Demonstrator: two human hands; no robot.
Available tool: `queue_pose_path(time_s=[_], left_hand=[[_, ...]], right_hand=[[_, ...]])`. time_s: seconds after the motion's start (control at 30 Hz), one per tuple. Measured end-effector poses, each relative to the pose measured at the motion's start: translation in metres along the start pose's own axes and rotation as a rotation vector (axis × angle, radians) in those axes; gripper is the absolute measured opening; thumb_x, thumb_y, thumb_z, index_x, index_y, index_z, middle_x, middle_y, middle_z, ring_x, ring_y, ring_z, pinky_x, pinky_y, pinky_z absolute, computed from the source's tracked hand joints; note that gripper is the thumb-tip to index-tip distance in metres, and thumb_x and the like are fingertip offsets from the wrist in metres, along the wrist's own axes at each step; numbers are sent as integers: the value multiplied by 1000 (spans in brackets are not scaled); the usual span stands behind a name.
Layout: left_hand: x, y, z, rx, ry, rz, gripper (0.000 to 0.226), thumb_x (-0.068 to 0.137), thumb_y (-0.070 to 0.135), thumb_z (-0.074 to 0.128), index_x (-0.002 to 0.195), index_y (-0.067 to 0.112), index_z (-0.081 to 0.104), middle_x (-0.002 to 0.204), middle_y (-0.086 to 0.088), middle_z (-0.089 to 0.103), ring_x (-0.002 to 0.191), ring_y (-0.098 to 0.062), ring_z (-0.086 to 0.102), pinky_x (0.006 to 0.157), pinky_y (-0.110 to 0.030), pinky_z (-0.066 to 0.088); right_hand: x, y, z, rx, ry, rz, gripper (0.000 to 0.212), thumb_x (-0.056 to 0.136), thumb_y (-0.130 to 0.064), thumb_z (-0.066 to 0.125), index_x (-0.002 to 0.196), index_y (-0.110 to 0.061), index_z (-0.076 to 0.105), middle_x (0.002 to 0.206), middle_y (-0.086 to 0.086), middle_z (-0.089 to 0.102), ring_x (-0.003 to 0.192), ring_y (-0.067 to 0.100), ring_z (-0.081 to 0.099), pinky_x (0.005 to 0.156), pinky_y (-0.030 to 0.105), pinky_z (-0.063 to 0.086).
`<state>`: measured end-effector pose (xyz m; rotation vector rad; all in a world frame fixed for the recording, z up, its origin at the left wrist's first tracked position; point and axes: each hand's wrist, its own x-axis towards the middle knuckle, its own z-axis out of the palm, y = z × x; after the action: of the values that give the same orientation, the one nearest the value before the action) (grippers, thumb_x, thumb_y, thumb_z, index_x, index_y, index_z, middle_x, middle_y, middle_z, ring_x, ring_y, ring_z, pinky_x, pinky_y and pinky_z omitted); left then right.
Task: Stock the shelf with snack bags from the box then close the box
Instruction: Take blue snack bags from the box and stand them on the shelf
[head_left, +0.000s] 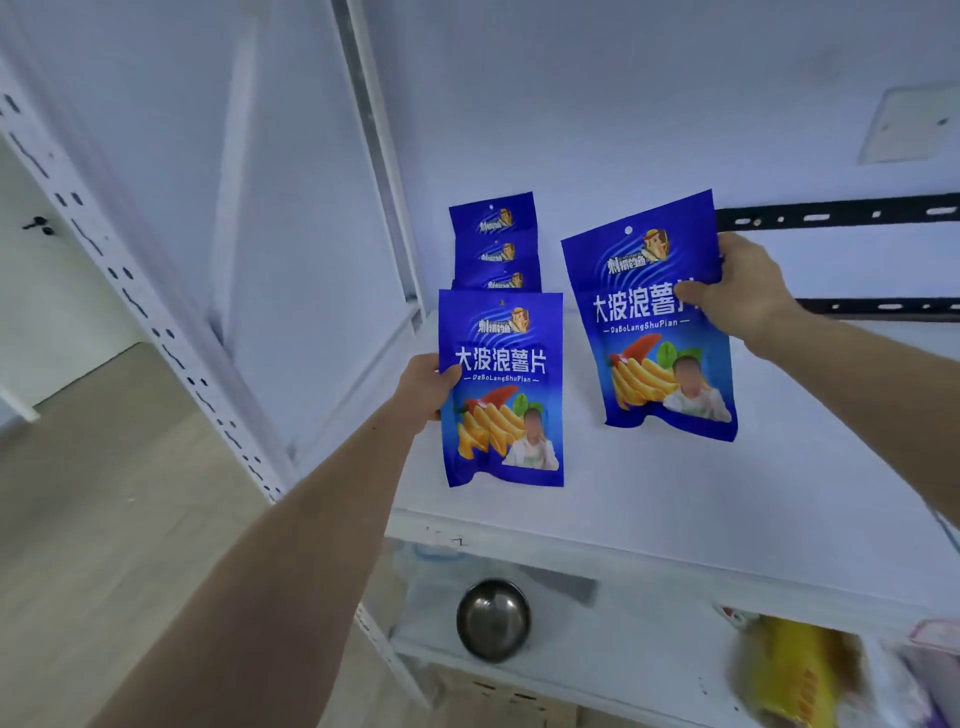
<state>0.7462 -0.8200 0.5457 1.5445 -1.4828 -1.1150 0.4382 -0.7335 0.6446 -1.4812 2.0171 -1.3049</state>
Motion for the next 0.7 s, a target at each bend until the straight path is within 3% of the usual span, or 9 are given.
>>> queue_pose_path(time_s=[0.17,0.27,0.4,0.7], left_hand=[[59,-21,-11,106,-5,-42,26,95,24,58,111,3,60,108,-16,67,96,-33,66,80,-45,57],[84,-31,-12,251,26,-34,25,90,28,65,100,5,60,97,-10,66,88,-28,66,71,-35,56],[113,-42,-13,434,28,-17,35,87,35,66,99,1,64,102,-16,69,90,-28,66,83,-36,55],[129,-46,2,370,39,31,37,91,30,65,110,-2,60,113,-16,66,85,-19,60,73,-28,48]], right_hand=[[15,-9,33,-53,61,59,48,89,-19,67,130,-5,45,132,14,55,115,28,57,83,33,48],[22,-15,47,-87,73,73,48,88,-19,68,128,-4,46,132,14,56,114,28,58,80,31,46],[31,-20,62,-79,59,84,48,88,-21,68,128,-5,45,131,12,56,112,25,58,78,31,47],[42,-22,78,-86,46,79,50,87,-23,68,128,-6,44,131,11,55,109,20,57,77,30,47]])
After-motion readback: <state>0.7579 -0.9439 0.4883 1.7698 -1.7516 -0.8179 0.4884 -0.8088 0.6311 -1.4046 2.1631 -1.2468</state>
